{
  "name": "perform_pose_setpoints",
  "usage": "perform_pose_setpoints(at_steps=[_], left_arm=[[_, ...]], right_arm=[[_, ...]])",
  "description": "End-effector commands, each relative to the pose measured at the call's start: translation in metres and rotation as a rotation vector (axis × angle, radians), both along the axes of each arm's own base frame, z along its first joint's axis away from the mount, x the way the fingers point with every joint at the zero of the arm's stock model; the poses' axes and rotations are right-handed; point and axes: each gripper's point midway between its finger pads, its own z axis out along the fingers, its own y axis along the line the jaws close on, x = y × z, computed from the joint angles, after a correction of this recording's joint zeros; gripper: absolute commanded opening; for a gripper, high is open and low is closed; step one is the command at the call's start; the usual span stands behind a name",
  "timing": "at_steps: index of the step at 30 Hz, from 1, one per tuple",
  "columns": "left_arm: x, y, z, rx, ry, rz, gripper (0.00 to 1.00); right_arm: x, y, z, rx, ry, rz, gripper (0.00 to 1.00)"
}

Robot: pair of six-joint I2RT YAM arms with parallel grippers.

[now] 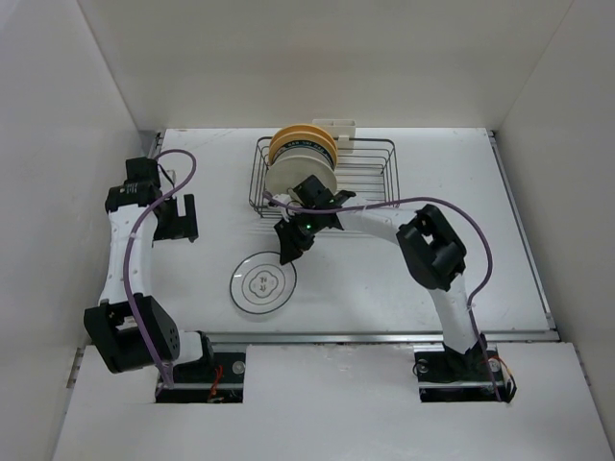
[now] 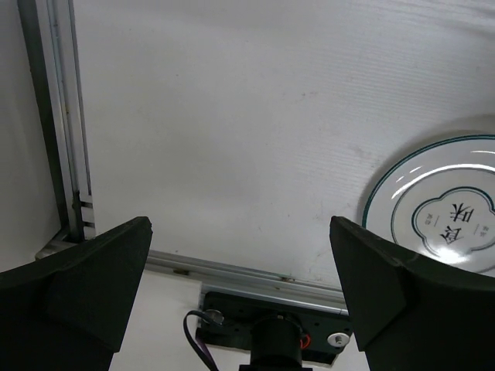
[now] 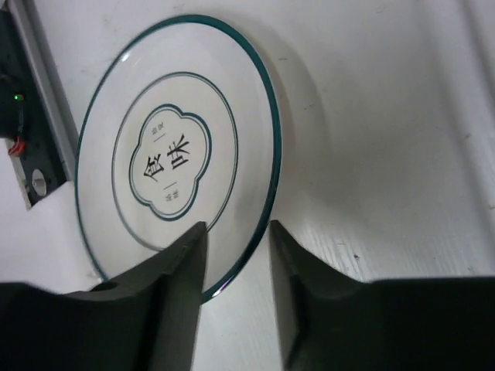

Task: Unload the plates from the dish rack

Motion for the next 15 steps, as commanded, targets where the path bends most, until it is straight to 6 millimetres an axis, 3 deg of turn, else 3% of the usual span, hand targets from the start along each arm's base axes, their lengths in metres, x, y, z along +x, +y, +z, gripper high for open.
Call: perform_pose_setpoints(at_steps=[1, 2, 3, 6, 7, 9, 10, 12, 13, 14, 15], left_arm=[[-0.005, -0.003, 0.009, -0.003, -0.02, -0.025, 1.0], [-0.003, -0.005, 0.011, -0.013, -0.032, -0.031, 1.0], [-0.002, -0.006, 0.009, -0.02, -0.022, -0.044, 1.0], [0.014, -0.018, 0.018, -0.018, -0.051, -0.149, 0.99], [0.019, -0.025, 0.02, -0.024, -0.059, -0.194, 0.97], [0.04, -0.046, 0.035, -0.033, -0.098, -0.313, 0.95], [0.049, -0.055, 0.041, -0.039, -0.116, -0.342, 0.95], [0.08, -0.068, 0.058, -0.026, -0.166, -0.399, 0.92], [0.092, -0.087, 0.064, -0.02, -0.187, -0.466, 0.9], [0.102, -0.097, 0.068, -0.012, -0.196, -0.492, 0.89], [0.118, -0.104, 0.086, 0.02, -0.246, -0.518, 0.89]], right_arm=[[0.016, 0.008, 0.015, 0.011, -0.094, -0.034, 0.48], [0.019, 0.009, 0.021, 0.021, -0.109, -0.046, 0.59], [0.021, 0.009, 0.034, 0.036, -0.135, -0.054, 0.63], [0.026, 0.007, 0.06, 0.058, -0.193, -0.077, 0.68], [0.027, 0.006, 0.08, 0.082, -0.227, -0.086, 0.68], [0.031, 0.001, 0.103, 0.114, -0.252, -0.106, 0.7], [0.037, -0.005, 0.13, 0.158, -0.29, -0.131, 0.7], [0.042, -0.017, 0.149, 0.183, -0.3, -0.183, 0.72], [0.055, -0.03, 0.155, 0.186, -0.319, -0.24, 0.73], [0.058, -0.041, 0.175, 0.207, -0.342, -0.28, 0.73], [0.064, -0.049, 0.183, 0.218, -0.34, -0.325, 0.74]])
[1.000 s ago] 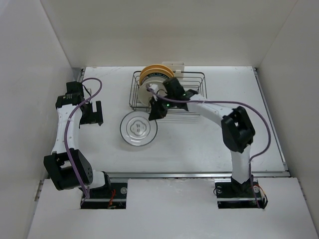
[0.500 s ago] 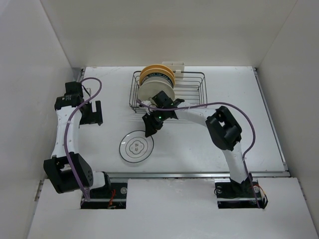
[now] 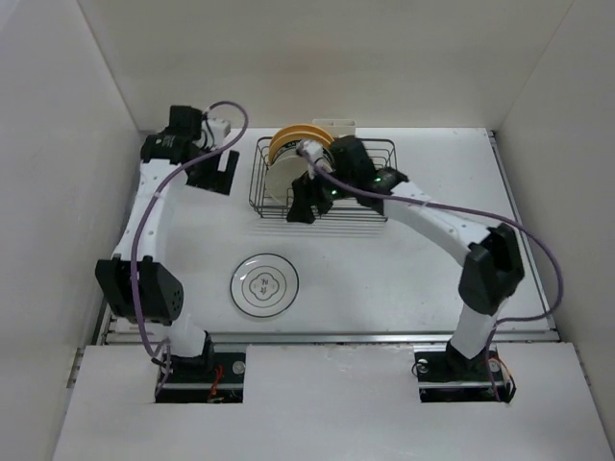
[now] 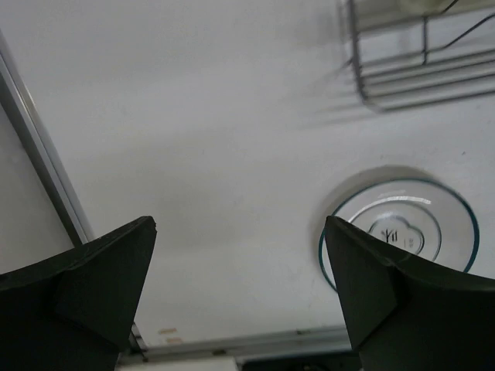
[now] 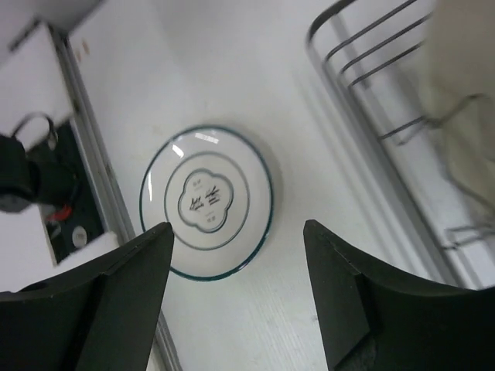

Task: Unload the plates from the dish rack

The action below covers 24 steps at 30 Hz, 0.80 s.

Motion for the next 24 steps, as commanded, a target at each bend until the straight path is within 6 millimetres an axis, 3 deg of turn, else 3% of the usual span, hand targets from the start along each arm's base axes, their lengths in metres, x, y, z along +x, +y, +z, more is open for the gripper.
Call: perform_pose_setpoints(at_steps=[1, 2, 5, 6, 7, 8, 13, 14, 18, 19, 21, 24], left_arm=[[0.043, -0.049, 0.019, 0.028, -0.076, -0.168, 0.88], [0.056, -0.06, 0.019, 0.039, -0.098, -0.188, 0.88], [0.09, -0.098, 0.008, 0.099, -0.123, -0.265, 0.85], [0.107, -0.107, 0.004, 0.127, -0.146, -0.263, 0.82], [0.112, -0.114, 0.013, 0.134, -0.185, -0.268, 0.79], [0.118, -0.13, -0.001, 0.151, -0.176, -0.29, 0.78], [0.152, -0.143, -0.013, 0.242, -0.262, -0.255, 0.62], [0.152, -0.144, -0.014, 0.235, -0.262, -0.245, 0.51], [0.15, -0.143, -0.018, 0.231, -0.252, -0.223, 0.3], [0.147, -0.142, -0.023, 0.23, -0.235, -0.217, 0.28], [0.142, -0.135, -0.011, 0.245, -0.254, -0.199, 0.28], [0.135, -0.131, -0.004, 0.248, -0.261, -0.205, 0.35]], right_arm=[[0.044, -0.045, 0.058, 0.091, -0.097, -0.22, 0.74], [0.048, -0.057, 0.07, 0.102, -0.116, -0.269, 0.74], [0.073, -0.099, 0.071, 0.076, -0.138, -0.429, 0.74], [0.075, -0.111, 0.079, 0.087, -0.146, -0.469, 0.74], [0.076, -0.119, 0.079, 0.091, -0.137, -0.493, 0.74], [0.081, -0.133, 0.074, 0.081, -0.137, -0.528, 0.74], [0.069, -0.162, 0.081, 0.086, -0.156, -0.581, 0.74], [0.066, -0.164, 0.081, 0.087, -0.158, -0.581, 0.74], [0.06, -0.176, 0.079, 0.078, -0.167, -0.613, 0.75], [0.06, -0.176, 0.079, 0.078, -0.167, -0.613, 0.75], [0.06, -0.176, 0.079, 0.078, -0.167, -0.613, 0.75], [0.06, -0.174, 0.074, 0.076, -0.147, -0.609, 0.75]])
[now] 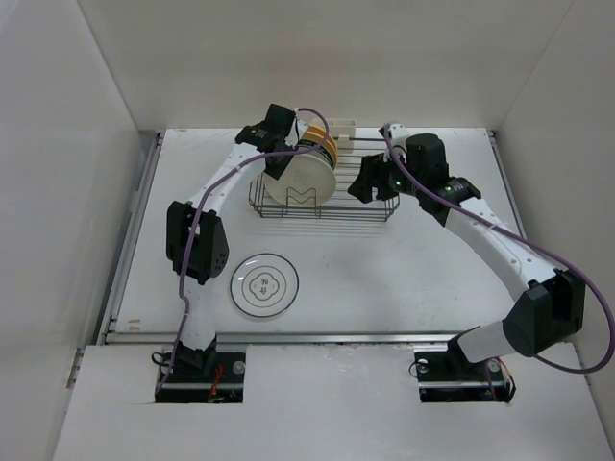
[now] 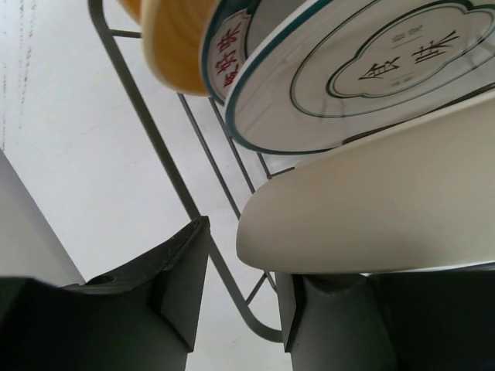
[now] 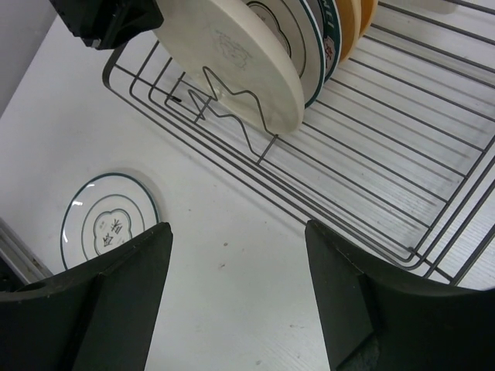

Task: Unload the plates from the dish rack

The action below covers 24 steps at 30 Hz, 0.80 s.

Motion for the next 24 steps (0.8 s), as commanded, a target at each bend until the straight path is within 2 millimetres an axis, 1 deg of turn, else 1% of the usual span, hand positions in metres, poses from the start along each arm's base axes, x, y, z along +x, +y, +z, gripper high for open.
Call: perform_pose_setpoints(at_steps=[1, 2, 3, 5, 6, 8, 10, 11, 12, 13, 14, 15, 16, 18, 19, 20, 21, 24], left_arm=[[0.003, 0.012, 0.051, -0.031, -0.139, 0.045, 0.35], [0.002, 0.013, 0.057, -0.036, -0.151, 0.045, 0.37], [0.001, 0.011, 0.057, -0.044, -0.148, 0.038, 0.37], [0.001, 0.01, 0.056, -0.051, -0.145, 0.032, 0.37], [-0.001, 0.003, 0.056, -0.061, -0.141, 0.015, 0.37], [0.003, 0.0, 0.046, -0.064, -0.126, 0.008, 0.3], [0.005, -0.002, 0.042, -0.061, -0.12, 0.008, 0.21], [0.005, -0.003, 0.047, -0.07, -0.123, 0.002, 0.18], [0.006, -0.007, 0.037, -0.072, -0.095, -0.008, 0.18], [0.002, -0.008, 0.036, -0.071, -0.073, -0.028, 0.18], [0.002, -0.011, 0.03, -0.078, -0.058, -0.037, 0.21], [0.002, -0.011, 0.03, -0.078, -0.058, -0.037, 0.26], [0.003, -0.011, 0.026, -0.075, -0.049, -0.037, 0.26], [0.005, -0.011, 0.027, -0.072, -0.062, -0.031, 0.26], [0.006, -0.011, 0.022, -0.068, -0.052, -0.031, 0.26], [0.009, -0.013, 0.027, -0.081, -0.07, -0.024, 0.28], [0.009, -0.013, 0.027, -0.082, -0.07, -0.024, 0.29], [0.012, -0.014, 0.021, -0.078, -0.062, -0.024, 0.29]], right_arm=[[0.007, 0.0, 0.011, 0.027, -0.028, -0.013, 0.75], [0.007, 0.002, 0.017, 0.036, -0.037, -0.004, 0.75], [0.009, 0.003, 0.011, 0.03, -0.025, -0.004, 0.75], [0.011, 0.005, 0.011, 0.033, -0.022, 0.004, 0.75], [0.013, 0.006, 0.011, 0.033, -0.02, 0.004, 0.75], [0.013, 0.006, 0.011, 0.033, -0.02, 0.004, 0.75], [0.013, 0.006, 0.011, 0.033, -0.02, 0.004, 0.75], [0.013, 0.006, 0.011, 0.033, -0.02, 0.004, 0.75], [0.013, 0.006, 0.011, 0.033, -0.02, 0.004, 0.75], [0.012, 0.006, 0.006, 0.029, -0.011, 0.004, 0.75], [0.012, 0.006, 0.006, 0.029, -0.01, 0.004, 0.75], [0.012, 0.006, 0.006, 0.029, -0.01, 0.004, 0.75], [0.012, 0.006, 0.006, 0.029, -0.01, 0.004, 0.75], [0.011, 0.005, 0.01, 0.032, -0.019, 0.004, 0.75], [0.011, 0.005, 0.01, 0.032, -0.019, 0.004, 0.75], [0.011, 0.005, 0.01, 0.032, -0.019, 0.004, 0.75], [0.011, 0.005, 0.01, 0.032, -0.019, 0.004, 0.75], [0.011, 0.005, 0.01, 0.032, -0.019, 0.004, 0.75]])
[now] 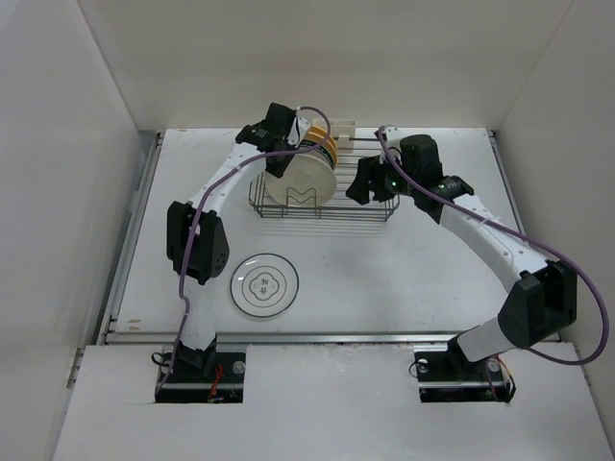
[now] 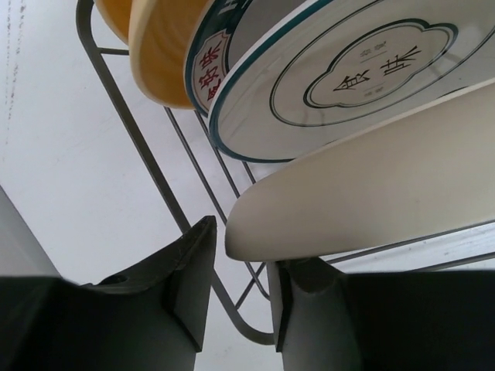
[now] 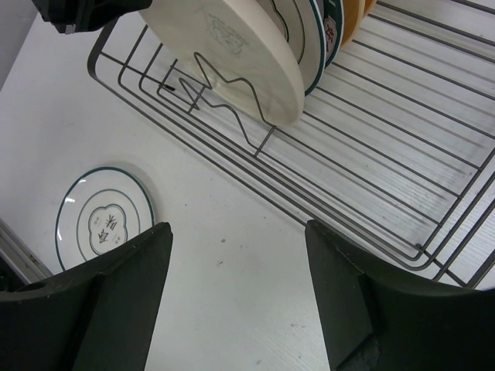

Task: Unload the plates from the dish rack

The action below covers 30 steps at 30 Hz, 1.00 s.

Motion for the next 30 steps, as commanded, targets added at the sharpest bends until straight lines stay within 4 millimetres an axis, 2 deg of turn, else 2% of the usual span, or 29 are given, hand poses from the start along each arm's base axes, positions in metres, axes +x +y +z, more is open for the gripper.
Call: perform_pose_setpoints(at_steps=[1, 3, 4, 5, 11, 15, 18, 19, 22, 23, 24, 25, 29, 30], left_arm=[[0.014, -0.005, 0.019, -0.041, -0.062, 0.011, 0.26], [0.012, -0.005, 0.018, -0.037, -0.054, 0.011, 0.13], [0.013, -0.003, 0.018, -0.035, -0.058, 0.029, 0.0], [0.013, -0.003, 0.018, -0.041, -0.057, 0.036, 0.0], [0.003, 0.002, 0.052, -0.058, -0.109, 0.028, 0.0], [-0.006, 0.005, 0.087, -0.104, -0.174, 0.044, 0.0], [-0.011, 0.006, 0.105, -0.129, -0.208, 0.053, 0.0], [-0.011, 0.006, 0.117, -0.149, -0.233, 0.06, 0.0], [-0.015, 0.009, 0.138, -0.169, -0.273, 0.073, 0.0], [-0.015, 0.007, 0.138, -0.175, -0.27, 0.067, 0.0], [-0.018, 0.008, 0.144, -0.18, -0.281, 0.066, 0.0], [-0.018, 0.009, 0.14, -0.176, -0.272, 0.067, 0.0], [-0.026, 0.006, 0.144, -0.208, -0.26, 0.06, 0.0], [-0.031, 0.003, 0.149, -0.23, -0.255, 0.051, 0.0]], right_arm=[[0.005, 0.001, 0.025, 0.039, -0.058, -0.001, 0.75], [0.003, 0.0, 0.023, 0.035, -0.05, -0.002, 0.75], [0.004, 0.0, 0.023, 0.029, -0.055, 0.003, 0.75], [0.004, 0.0, 0.023, 0.029, -0.055, 0.003, 0.75], [0.005, -0.003, 0.026, 0.025, -0.067, -0.013, 0.75], [0.007, -0.008, 0.023, 0.011, -0.06, -0.05, 0.75], [0.01, -0.012, 0.029, 0.018, -0.073, -0.089, 0.75], [0.011, -0.013, 0.035, 0.023, -0.093, -0.097, 0.75], [0.014, -0.016, 0.035, 0.019, -0.093, -0.123, 0.75], [0.014, -0.018, 0.03, 0.01, -0.086, -0.132, 0.75], [0.013, -0.019, 0.034, 0.014, -0.095, -0.133, 0.75], [0.014, -0.02, 0.034, 0.017, -0.091, -0.147, 0.75], [0.016, -0.028, 0.038, 0.028, -0.096, -0.216, 0.75], [0.02, -0.038, 0.042, 0.028, -0.106, -0.269, 0.75]])
